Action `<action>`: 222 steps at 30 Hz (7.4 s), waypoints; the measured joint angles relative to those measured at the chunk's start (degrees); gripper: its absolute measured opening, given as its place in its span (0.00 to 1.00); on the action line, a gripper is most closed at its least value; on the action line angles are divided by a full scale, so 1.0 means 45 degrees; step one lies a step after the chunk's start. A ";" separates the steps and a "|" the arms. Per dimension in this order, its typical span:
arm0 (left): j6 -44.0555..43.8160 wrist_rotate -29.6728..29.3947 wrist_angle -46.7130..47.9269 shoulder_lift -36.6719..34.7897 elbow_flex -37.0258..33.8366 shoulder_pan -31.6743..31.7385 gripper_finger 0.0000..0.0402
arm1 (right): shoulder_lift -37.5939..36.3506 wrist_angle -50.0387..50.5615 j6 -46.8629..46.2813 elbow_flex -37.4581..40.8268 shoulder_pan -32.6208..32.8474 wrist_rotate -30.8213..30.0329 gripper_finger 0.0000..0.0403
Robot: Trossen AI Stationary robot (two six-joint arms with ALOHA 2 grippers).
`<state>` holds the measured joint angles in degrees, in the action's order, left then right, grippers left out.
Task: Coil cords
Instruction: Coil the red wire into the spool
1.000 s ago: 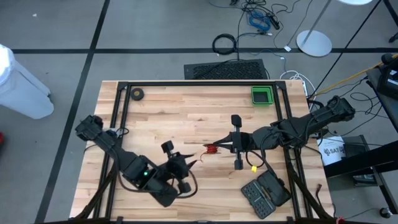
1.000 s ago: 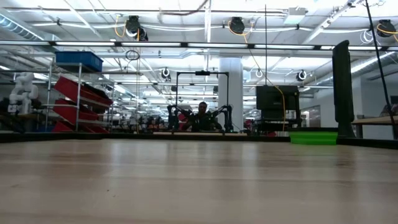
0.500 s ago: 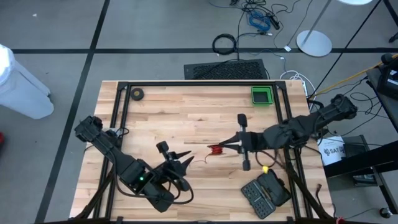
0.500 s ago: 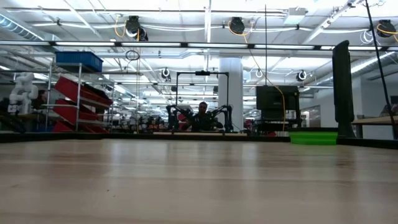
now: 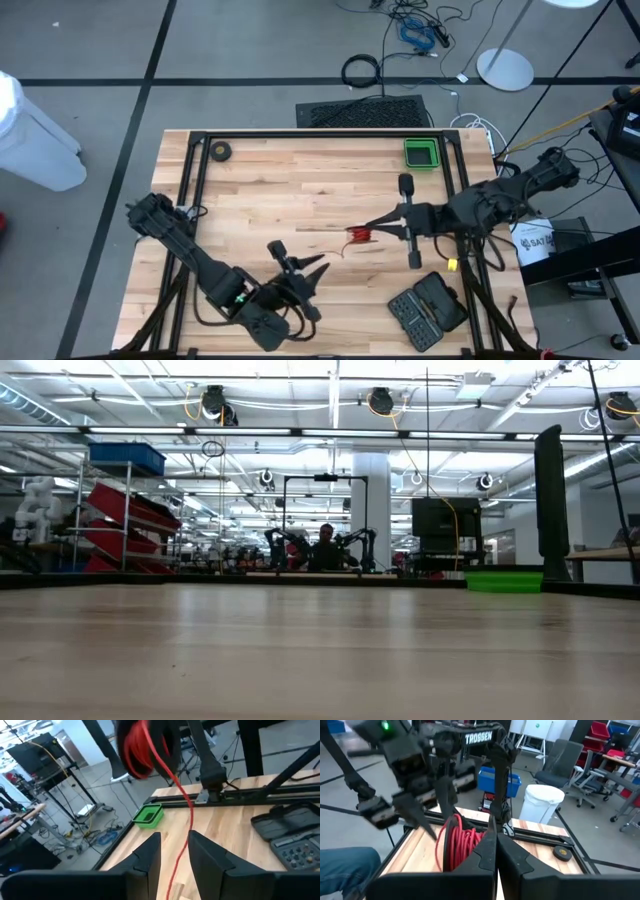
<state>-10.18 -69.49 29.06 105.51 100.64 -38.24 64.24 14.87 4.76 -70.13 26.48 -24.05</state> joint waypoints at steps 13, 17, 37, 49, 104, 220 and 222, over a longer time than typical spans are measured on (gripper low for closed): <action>0.0789 0.4277 -0.2237 0.0726 -0.0005 0.0851 0.26 | -0.0296 0.0276 0.0095 0.0000 0.0324 0.0028 0.00; 0.0676 0.3750 -0.1835 0.0755 -0.0005 0.0888 0.26 | -0.0326 0.0320 0.0079 0.0000 0.0330 0.0034 0.00; 0.0667 0.2873 -0.1116 0.1441 -0.0005 0.1328 0.26 | -0.0329 0.0409 -0.0198 0.0000 0.0533 0.0024 0.00; 0.0697 0.2704 -0.1004 0.1566 -0.0005 0.1350 0.26 | -0.0324 0.0453 -0.0191 0.0000 0.0573 0.0034 0.00; -0.0333 0.1975 -0.0906 0.1561 -0.0005 0.2700 0.00 | 0.0242 -0.0363 -0.1044 0.0001 0.0563 -0.2914 0.00; -0.0334 0.4581 -0.0591 0.2377 0.1506 0.2445 0.00 | 0.1351 0.0396 -0.1733 0.0010 -0.0034 -0.4954 0.00; -0.0324 0.3808 -0.0443 0.2284 0.1506 0.2141 0.00 | 0.1351 0.0544 -0.1798 0.0010 -0.0034 -0.4951 0.00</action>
<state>-11.64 -52.35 27.07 115.78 107.42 -28.60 70.32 17.32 -3.33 -70.08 26.33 -46.33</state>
